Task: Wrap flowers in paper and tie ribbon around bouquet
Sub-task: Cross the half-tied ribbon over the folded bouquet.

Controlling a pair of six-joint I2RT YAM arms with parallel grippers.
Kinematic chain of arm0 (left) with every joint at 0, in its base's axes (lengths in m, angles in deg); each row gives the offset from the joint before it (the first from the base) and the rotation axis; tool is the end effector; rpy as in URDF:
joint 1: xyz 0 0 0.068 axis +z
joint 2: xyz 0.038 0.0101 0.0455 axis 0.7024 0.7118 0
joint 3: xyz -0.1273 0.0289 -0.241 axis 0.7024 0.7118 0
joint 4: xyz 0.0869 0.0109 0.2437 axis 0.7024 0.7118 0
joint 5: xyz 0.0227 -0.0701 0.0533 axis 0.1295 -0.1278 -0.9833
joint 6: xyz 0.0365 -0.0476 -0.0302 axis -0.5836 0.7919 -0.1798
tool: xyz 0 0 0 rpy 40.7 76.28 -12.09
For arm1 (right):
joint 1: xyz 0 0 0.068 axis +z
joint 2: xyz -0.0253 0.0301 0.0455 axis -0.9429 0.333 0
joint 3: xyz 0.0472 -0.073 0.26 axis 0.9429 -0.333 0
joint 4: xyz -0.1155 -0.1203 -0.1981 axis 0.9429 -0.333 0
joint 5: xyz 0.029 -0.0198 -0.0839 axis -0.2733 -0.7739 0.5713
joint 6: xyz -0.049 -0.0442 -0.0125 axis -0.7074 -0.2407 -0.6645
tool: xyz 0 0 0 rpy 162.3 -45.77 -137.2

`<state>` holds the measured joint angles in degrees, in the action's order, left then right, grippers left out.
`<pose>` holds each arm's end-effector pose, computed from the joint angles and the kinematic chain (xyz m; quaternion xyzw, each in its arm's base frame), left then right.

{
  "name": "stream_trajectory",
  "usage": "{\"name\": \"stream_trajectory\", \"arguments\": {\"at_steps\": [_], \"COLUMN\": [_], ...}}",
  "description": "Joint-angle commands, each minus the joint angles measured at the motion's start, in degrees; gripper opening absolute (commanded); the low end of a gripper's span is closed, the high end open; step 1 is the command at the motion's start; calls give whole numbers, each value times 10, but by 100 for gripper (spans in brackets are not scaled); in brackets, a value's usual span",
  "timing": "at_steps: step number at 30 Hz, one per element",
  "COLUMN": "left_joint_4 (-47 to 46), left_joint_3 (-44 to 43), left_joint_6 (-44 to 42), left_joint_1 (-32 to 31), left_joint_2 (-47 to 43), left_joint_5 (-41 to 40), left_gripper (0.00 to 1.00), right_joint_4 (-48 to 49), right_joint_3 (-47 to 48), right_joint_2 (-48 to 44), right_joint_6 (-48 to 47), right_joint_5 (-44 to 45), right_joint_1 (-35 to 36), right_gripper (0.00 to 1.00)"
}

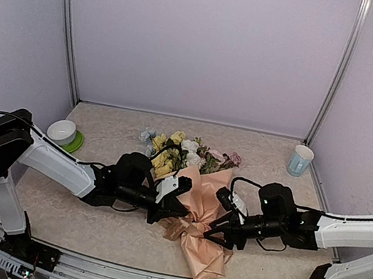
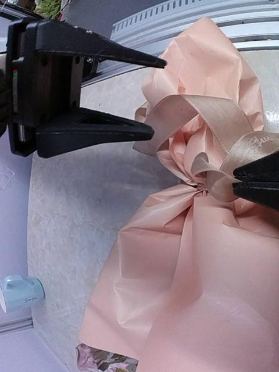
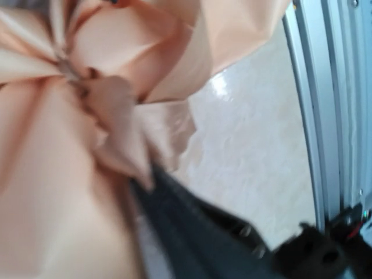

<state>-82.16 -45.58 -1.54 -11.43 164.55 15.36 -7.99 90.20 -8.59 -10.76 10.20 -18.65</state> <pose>0.1826 -0.3107 0.1554 0.5396 0.6411 -0.3693 0.4017 0.1353 0.2103 0.1744 -0.3860 0.7766 0.4111 0.2808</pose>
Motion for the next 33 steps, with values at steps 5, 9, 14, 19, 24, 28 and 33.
{"name": "stream_trajectory", "arguments": {"at_steps": [5, 9, 14, 19, 24, 28, 33], "left_joint_4": [-2, -1, -3, -6, -18, -26, -39], "left_joint_3": [3, 6, 8, 8, 18, 20, 23], "left_joint_6": [5, 5, 10, 16, 25, 31, 38], "left_joint_1": [-6, -6, -10, -13, -13, -13, -14], "left_joint_2": [-18, -22, -22, -19, -18, -19, -18], "left_joint_5": [6, 6, 10, 12, 13, 12, 19], "left_gripper": [0, 0, 0, 0, 0, 0, 0], "right_joint_4": [-18, -15, 1, 24, 125, 157, 169], "right_joint_3": [29, 41, 40, 37, 30, 45, 55], "right_joint_2": [62, 83, 65, 31, 68, 109, 146], "right_joint_6": [-54, -56, -43, 1, 81, 111, 148], "right_joint_5": [50, 46, 26, -1, 7, 44, 90], "right_joint_1": [33, 39, 42, 45, 59, 64, 71], "right_gripper": [41, 20, 1, 0, 0, 0, 0]}}
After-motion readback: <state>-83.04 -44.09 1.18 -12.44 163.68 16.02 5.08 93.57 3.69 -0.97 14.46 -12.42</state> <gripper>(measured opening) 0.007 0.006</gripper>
